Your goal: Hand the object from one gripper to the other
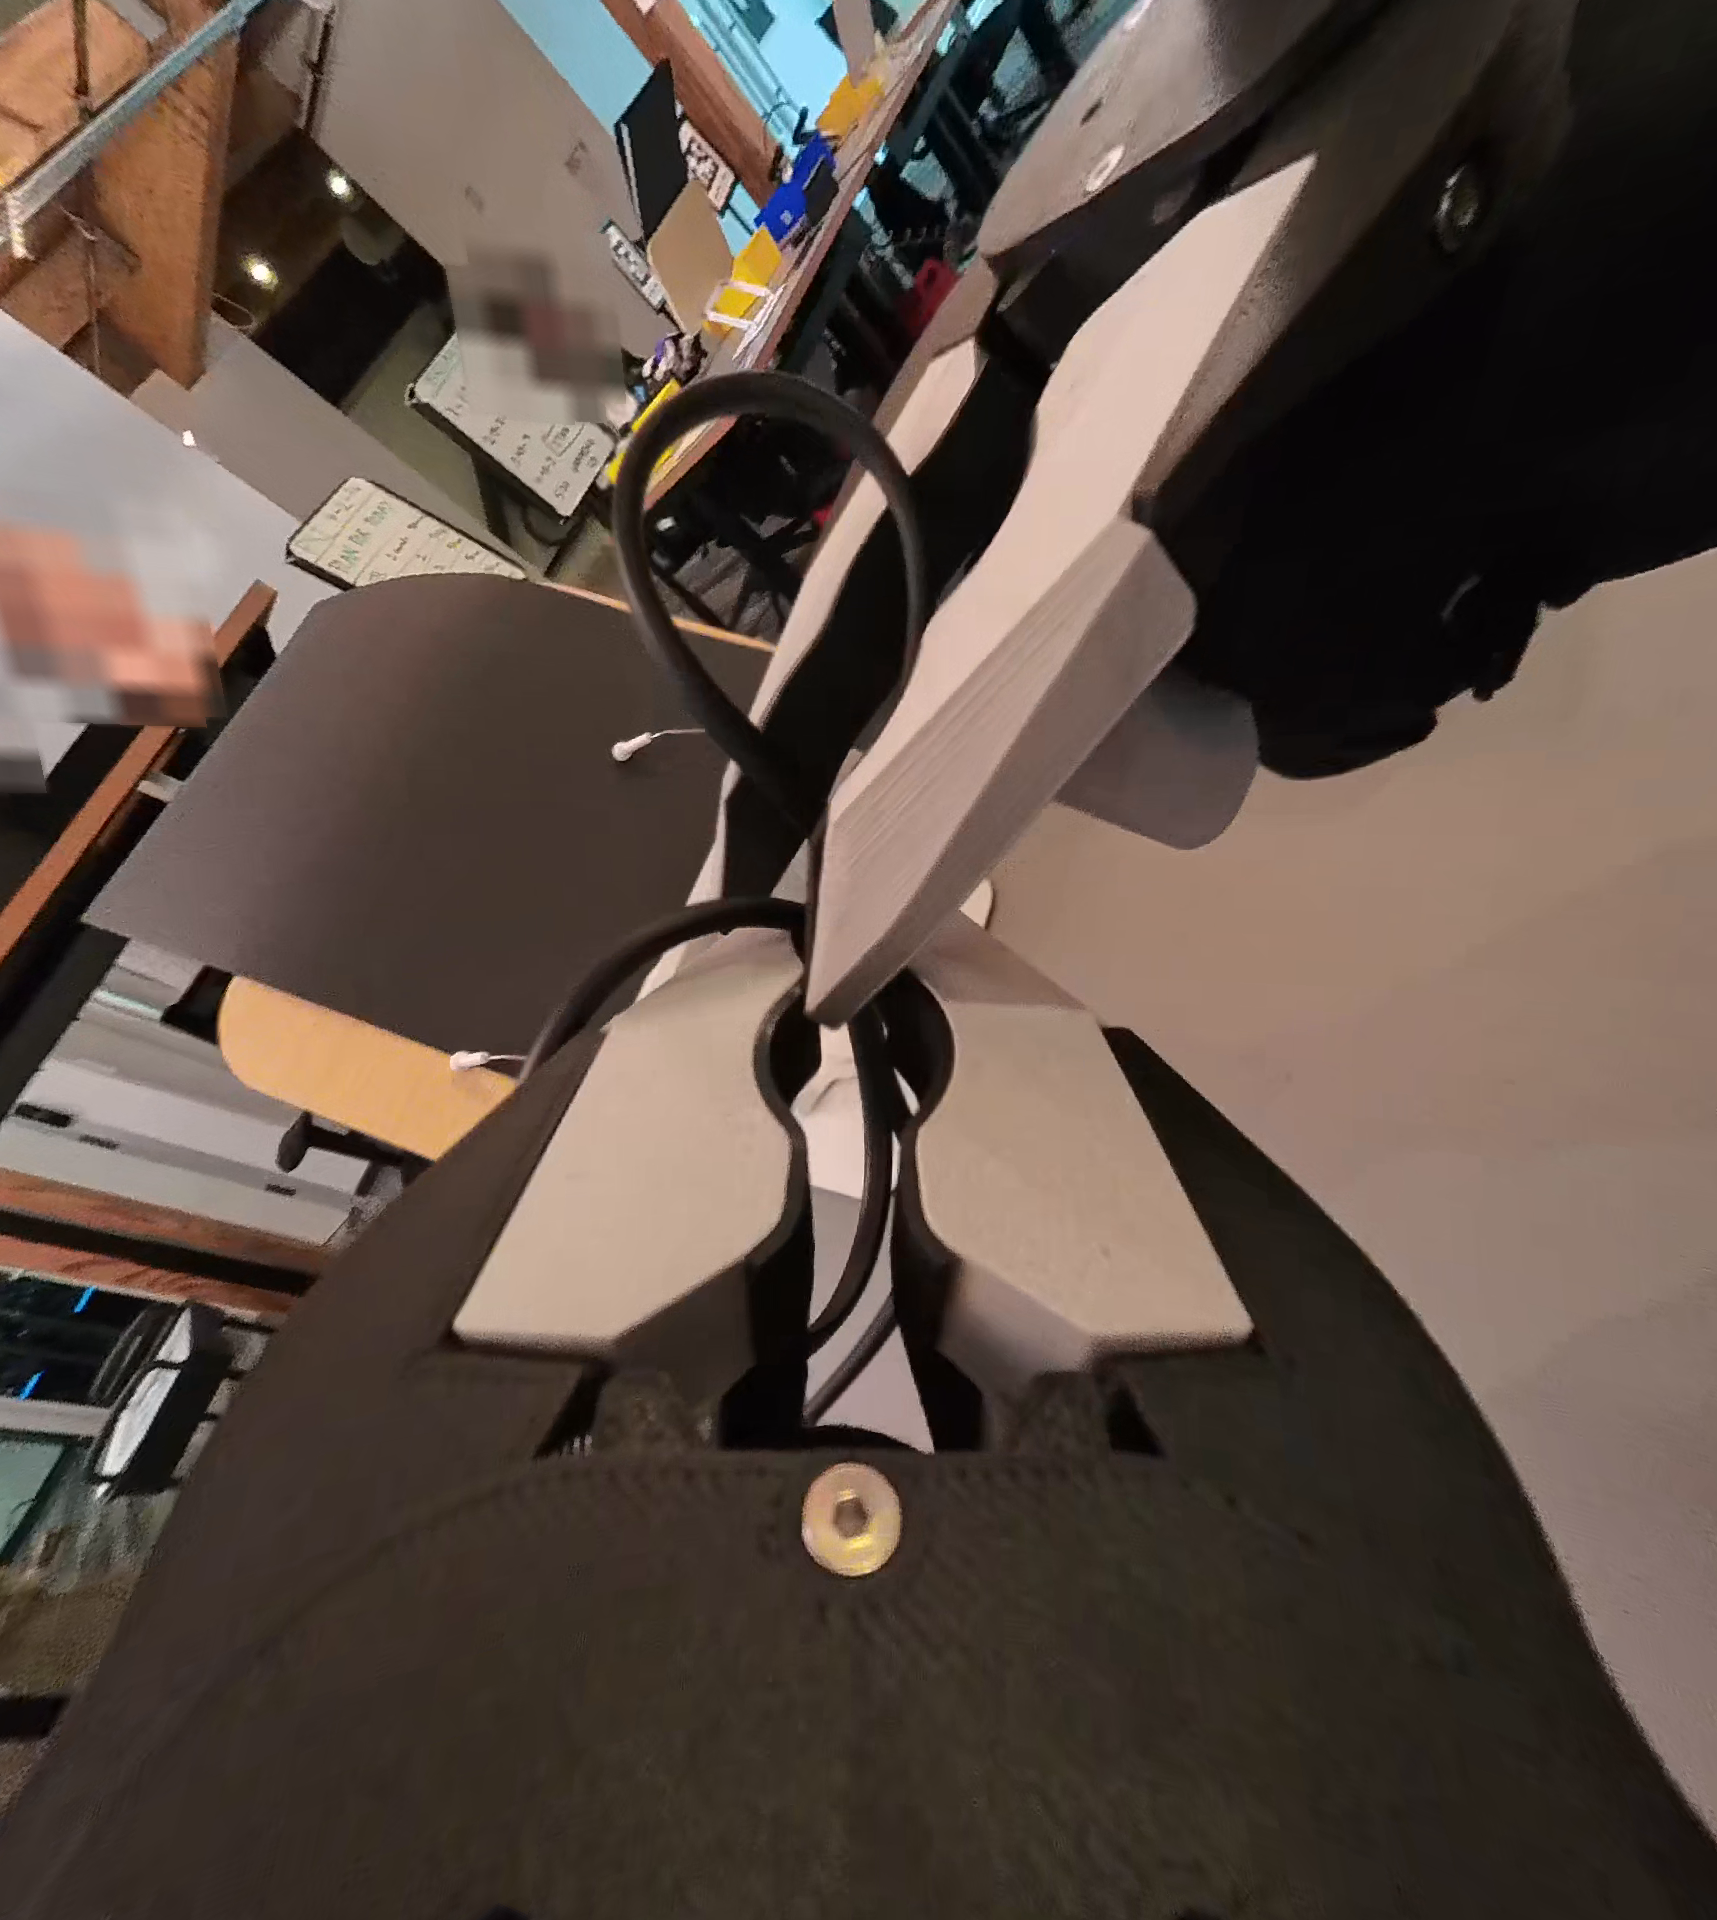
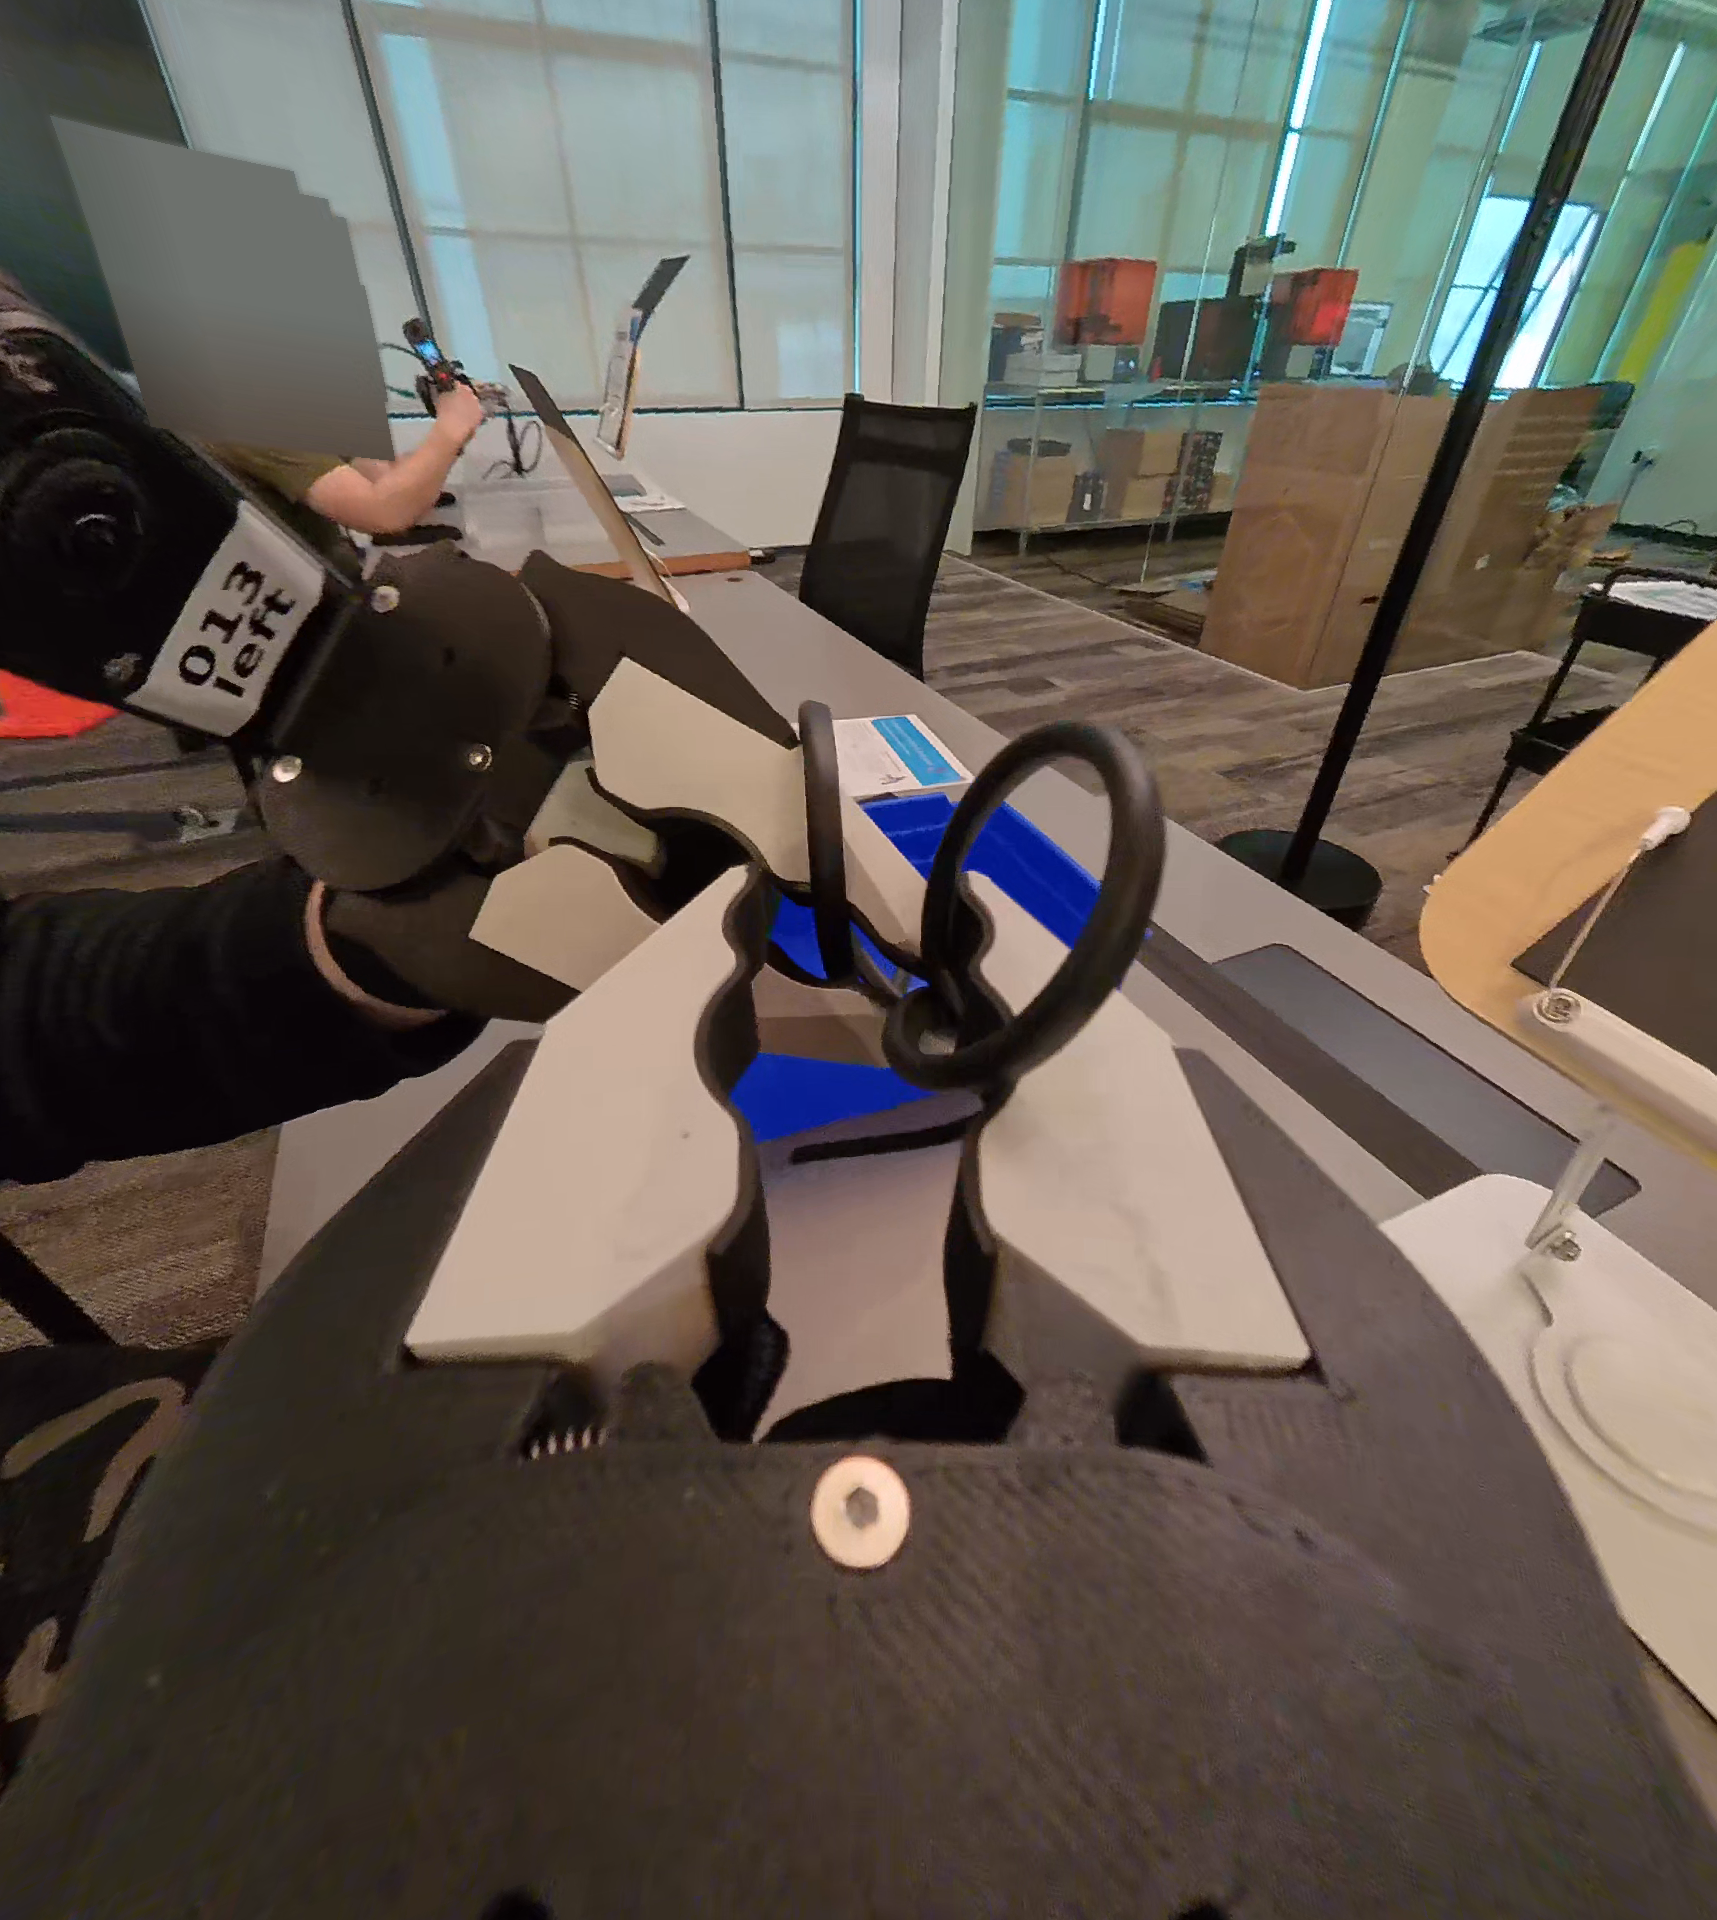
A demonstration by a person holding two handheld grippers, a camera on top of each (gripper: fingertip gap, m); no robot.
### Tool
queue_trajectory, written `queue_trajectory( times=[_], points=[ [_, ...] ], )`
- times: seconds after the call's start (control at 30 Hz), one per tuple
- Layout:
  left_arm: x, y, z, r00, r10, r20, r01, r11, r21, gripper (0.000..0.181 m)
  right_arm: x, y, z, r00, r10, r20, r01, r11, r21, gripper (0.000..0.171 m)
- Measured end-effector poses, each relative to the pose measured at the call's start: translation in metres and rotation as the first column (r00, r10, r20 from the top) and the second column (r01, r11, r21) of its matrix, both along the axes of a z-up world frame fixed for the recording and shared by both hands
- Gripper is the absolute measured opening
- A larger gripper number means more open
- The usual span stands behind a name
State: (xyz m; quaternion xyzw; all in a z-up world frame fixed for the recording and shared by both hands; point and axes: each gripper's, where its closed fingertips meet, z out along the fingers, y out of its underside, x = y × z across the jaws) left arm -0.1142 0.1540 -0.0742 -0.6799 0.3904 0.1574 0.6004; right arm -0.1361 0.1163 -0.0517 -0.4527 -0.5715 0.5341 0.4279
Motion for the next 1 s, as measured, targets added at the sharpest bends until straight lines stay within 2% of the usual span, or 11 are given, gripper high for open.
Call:
queue_trajectory(
  times=[0.2,0.3,0.37,0.53,0.6,0.7,0.83,1.0],
  points=[
    [0.009,-0.009,-0.007,0.993,-0.107,0.052,0.111,0.989,-0.097,0.002,0.004,-0.007,0.001,0.993,0.109,-0.048,-0.113,0.99,-0.08,0.027],
    [0.013,-0.016,-0.018,0.984,-0.151,0.093,0.167,0.963,-0.209,0.002,0.009,-0.01,0.005,0.98,0.172,-0.098,-0.185,0.974,-0.133,0.006],
    [0.015,-0.02,-0.027,0.982,-0.161,0.098,0.182,0.944,-0.276,0.002,0.009,-0.011,-0.002,0.981,0.185,-0.065,-0.191,0.976,-0.101,0.001],
    [0.012,-0.018,-0.04,0.989,-0.144,0.017,0.142,0.94,-0.311,0.002,0.005,-0.014,-0.012,0.981,0.193,-0.013,-0.194,0.974,-0.117,0.006],
    [0.011,-0.019,-0.045,0.99,-0.141,-0.025,0.126,0.938,-0.323,0.002,0.004,-0.013,-0.019,0.979,0.199,0.038,-0.192,0.972,-0.131,0.017],
    [0.012,-0.018,-0.047,0.989,-0.137,-0.056,0.112,0.939,-0.324,0.002,0.006,-0.012,-0.018,0.979,0.202,0.025,-0.197,0.972,-0.126,0.004],
    [0.008,-0.015,-0.041,0.994,-0.106,-0.016,0.096,0.947,-0.308,0.002,0.006,-0.007,-0.01,0.987,0.159,-0.025,-0.16,0.982,-0.102,0.002],
    [-0.008,-0.01,-0.033,0.995,-0.034,0.09,0.061,0.947,-0.316,0.002,0.019,0.013,0.021,0.974,0.094,-0.207,-0.13,0.978,-0.165,0.002]
  ],
)
